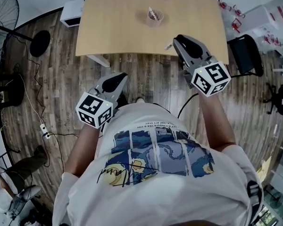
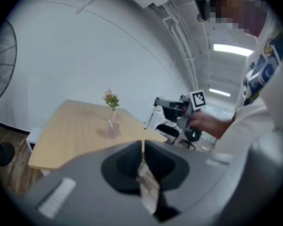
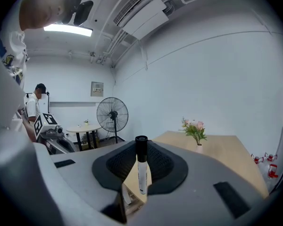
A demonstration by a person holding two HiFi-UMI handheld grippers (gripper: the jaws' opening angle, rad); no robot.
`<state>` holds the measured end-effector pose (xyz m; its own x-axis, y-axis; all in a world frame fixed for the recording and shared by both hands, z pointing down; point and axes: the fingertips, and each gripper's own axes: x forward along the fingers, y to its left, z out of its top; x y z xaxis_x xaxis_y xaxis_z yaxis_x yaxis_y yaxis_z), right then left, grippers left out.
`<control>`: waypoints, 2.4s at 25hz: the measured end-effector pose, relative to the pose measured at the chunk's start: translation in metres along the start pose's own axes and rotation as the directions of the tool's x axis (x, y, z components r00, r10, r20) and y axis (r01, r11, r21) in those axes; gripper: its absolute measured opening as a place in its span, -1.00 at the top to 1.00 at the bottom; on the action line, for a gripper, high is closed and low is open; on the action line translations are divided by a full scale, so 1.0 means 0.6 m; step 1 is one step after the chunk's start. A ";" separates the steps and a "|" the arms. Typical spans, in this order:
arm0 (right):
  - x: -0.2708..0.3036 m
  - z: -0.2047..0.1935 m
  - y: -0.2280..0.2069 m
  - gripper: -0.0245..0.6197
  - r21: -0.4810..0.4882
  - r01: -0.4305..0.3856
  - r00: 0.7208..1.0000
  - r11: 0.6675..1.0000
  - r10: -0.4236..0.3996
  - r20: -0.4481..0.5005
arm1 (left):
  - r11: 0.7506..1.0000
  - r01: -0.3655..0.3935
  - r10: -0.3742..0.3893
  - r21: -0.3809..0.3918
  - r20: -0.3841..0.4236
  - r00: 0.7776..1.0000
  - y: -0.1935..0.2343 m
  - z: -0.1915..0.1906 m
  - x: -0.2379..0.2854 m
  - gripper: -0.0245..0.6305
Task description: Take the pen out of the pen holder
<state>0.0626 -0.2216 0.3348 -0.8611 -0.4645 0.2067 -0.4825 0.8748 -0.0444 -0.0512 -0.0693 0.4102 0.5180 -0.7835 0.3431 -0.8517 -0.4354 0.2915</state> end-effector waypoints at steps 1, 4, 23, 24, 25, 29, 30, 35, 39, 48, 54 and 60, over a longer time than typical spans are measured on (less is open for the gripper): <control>-0.007 0.000 0.005 0.73 -0.002 -0.008 1.000 1.000 0.008 0.000 | 1.000 -0.002 0.002 0.001 0.001 1.000 -0.005 -0.002 0.000 0.85; -0.026 0.002 0.021 0.73 -0.006 -0.030 1.000 1.000 0.030 0.004 | 1.000 -0.007 0.006 0.002 0.006 1.000 -0.021 -0.007 -0.001 0.85; -0.092 0.004 0.082 0.73 -0.002 -0.085 0.996 0.996 0.085 0.018 | 1.000 -0.008 0.008 0.004 0.016 1.000 -0.058 -0.018 0.001 0.85; -0.093 0.004 0.083 0.73 -0.004 -0.085 0.996 0.996 0.085 0.018 | 1.000 -0.007 0.007 0.003 0.014 1.000 -0.060 -0.021 0.001 0.85; -0.094 0.004 0.084 0.73 -0.006 -0.084 0.996 0.996 0.084 0.019 | 1.000 -0.005 0.005 0.002 0.011 1.000 -0.061 -0.023 0.001 0.85; -0.097 0.004 0.087 0.73 -0.012 -0.083 0.996 0.996 0.083 0.018 | 1.000 -0.002 0.002 0.005 0.013 1.000 -0.065 -0.022 0.001 0.85; -0.097 0.004 0.087 0.73 -0.013 -0.083 0.996 0.996 0.083 0.018 | 1.000 -0.001 0.001 0.006 0.015 1.000 -0.066 -0.021 0.001 0.85; -0.102 0.004 0.094 0.73 -0.015 -0.088 0.996 0.996 0.088 0.021 | 1.000 0.000 0.000 0.010 0.019 1.000 -0.075 -0.024 -0.004 0.85; -0.104 0.001 0.101 0.73 -0.014 -0.088 0.996 0.996 0.089 0.020 | 1.000 -0.003 0.003 0.009 0.018 1.000 -0.078 -0.029 -0.012 0.85; -0.092 -0.005 0.114 0.73 -0.016 -0.097 0.995 0.995 0.097 0.004 | 1.000 -0.013 0.014 -0.006 0.019 1.000 -0.071 -0.038 -0.029 0.85; -0.078 -0.008 0.116 0.73 -0.015 -0.102 0.995 0.995 0.102 -0.006 | 1.000 -0.021 0.021 -0.019 0.014 1.000 -0.062 -0.044 -0.034 0.85; -0.065 -0.014 0.107 0.73 -0.011 -0.105 0.994 0.994 0.105 -0.013 | 0.999 -0.026 0.026 -0.025 0.010 1.000 -0.054 -0.045 -0.030 0.85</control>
<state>0.0664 -0.1459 0.3320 -0.9050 -0.3680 0.2135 -0.3873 0.9203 -0.0557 -0.0306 -0.0289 0.4187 0.4951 -0.7989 0.3415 -0.8624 -0.4043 0.3046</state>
